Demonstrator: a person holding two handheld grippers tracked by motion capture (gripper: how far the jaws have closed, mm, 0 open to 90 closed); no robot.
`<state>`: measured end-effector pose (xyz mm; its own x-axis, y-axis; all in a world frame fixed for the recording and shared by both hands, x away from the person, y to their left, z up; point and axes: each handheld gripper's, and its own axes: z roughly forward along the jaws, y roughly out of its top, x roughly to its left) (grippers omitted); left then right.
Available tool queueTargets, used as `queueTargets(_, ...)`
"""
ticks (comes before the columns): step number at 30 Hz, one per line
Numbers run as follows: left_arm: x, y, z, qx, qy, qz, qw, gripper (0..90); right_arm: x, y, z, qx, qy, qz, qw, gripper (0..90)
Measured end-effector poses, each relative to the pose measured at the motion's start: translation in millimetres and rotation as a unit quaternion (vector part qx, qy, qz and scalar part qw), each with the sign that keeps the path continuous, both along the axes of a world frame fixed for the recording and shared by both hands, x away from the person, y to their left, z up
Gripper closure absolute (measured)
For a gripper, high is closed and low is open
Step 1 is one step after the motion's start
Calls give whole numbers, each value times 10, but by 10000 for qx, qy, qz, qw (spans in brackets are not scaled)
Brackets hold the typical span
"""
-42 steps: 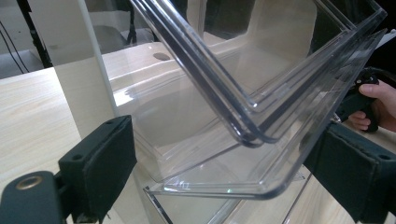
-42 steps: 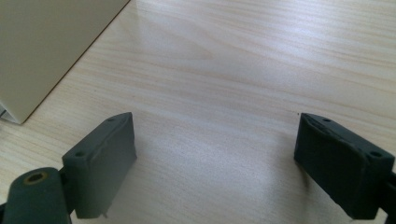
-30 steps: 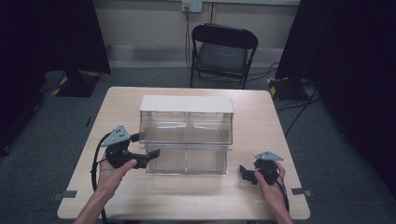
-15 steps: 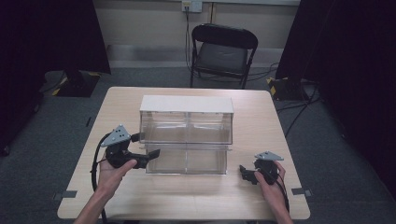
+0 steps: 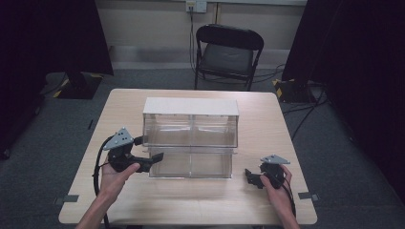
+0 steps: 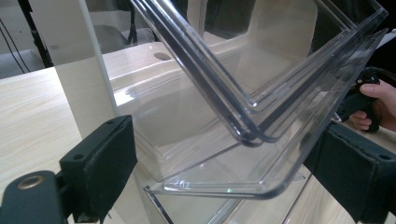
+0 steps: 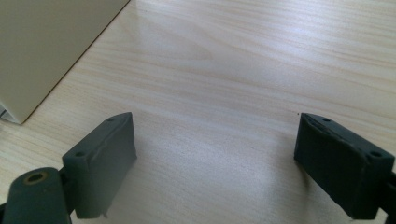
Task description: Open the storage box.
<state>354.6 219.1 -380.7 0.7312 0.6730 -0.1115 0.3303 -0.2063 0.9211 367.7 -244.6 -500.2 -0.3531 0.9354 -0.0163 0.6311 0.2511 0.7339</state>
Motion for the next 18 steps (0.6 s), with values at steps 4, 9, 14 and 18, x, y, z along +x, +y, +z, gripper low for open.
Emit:
queueTargets(4, 0, -1, 1, -3, 10, 5, 10000, 101, -1, 1, 1, 5, 6, -3, 10000, 119)
queueTargets(9, 1, -1, 2, -2, 11, 2, 10000, 101, -1, 1, 0, 4, 6, -4, 10000, 118)
queueTargets(14, 1, 0, 6, 23, 13, 8, 10000, 101, 0, 1, 0, 3, 4, -3, 10000, 118)
queueTargets(18, 1, 0, 7, 28, 12, 10, 10000, 101, 0, 0, 0, 1, 1, -2, 10000, 119)
